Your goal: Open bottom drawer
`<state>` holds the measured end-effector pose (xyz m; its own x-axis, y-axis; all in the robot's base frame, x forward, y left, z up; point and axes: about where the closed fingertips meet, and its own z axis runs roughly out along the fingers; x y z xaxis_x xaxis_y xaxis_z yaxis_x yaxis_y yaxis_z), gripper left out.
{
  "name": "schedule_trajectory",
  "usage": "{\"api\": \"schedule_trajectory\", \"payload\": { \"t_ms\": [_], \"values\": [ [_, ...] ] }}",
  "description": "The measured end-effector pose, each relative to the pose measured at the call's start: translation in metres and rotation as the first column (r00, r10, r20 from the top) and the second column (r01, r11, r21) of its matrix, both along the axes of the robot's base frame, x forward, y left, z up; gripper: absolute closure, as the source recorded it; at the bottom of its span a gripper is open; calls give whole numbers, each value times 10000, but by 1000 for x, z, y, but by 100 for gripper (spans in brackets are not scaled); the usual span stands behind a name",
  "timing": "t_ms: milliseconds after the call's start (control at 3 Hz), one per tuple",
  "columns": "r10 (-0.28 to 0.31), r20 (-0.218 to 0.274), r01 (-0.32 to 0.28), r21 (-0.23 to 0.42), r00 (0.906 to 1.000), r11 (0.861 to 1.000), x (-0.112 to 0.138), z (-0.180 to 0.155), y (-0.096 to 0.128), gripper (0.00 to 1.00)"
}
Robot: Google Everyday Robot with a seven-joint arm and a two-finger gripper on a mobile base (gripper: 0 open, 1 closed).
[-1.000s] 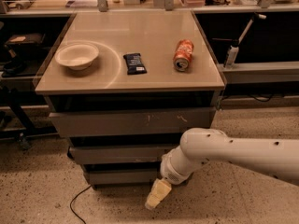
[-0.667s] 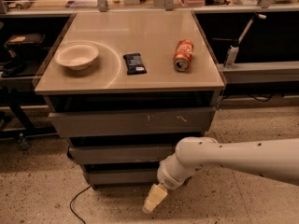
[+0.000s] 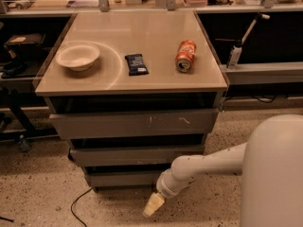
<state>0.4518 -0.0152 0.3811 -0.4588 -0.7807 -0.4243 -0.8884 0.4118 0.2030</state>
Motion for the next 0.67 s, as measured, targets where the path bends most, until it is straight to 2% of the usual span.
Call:
{"api": "schedule_trajectory", "payload": {
  "t_ms": [333,667],
  "values": [
    [-166,20,166,-39,9999,9999,14,-43,0,0],
    [-284,119,284,25,9995,9996,47,-103,0,0]
  ]
}}
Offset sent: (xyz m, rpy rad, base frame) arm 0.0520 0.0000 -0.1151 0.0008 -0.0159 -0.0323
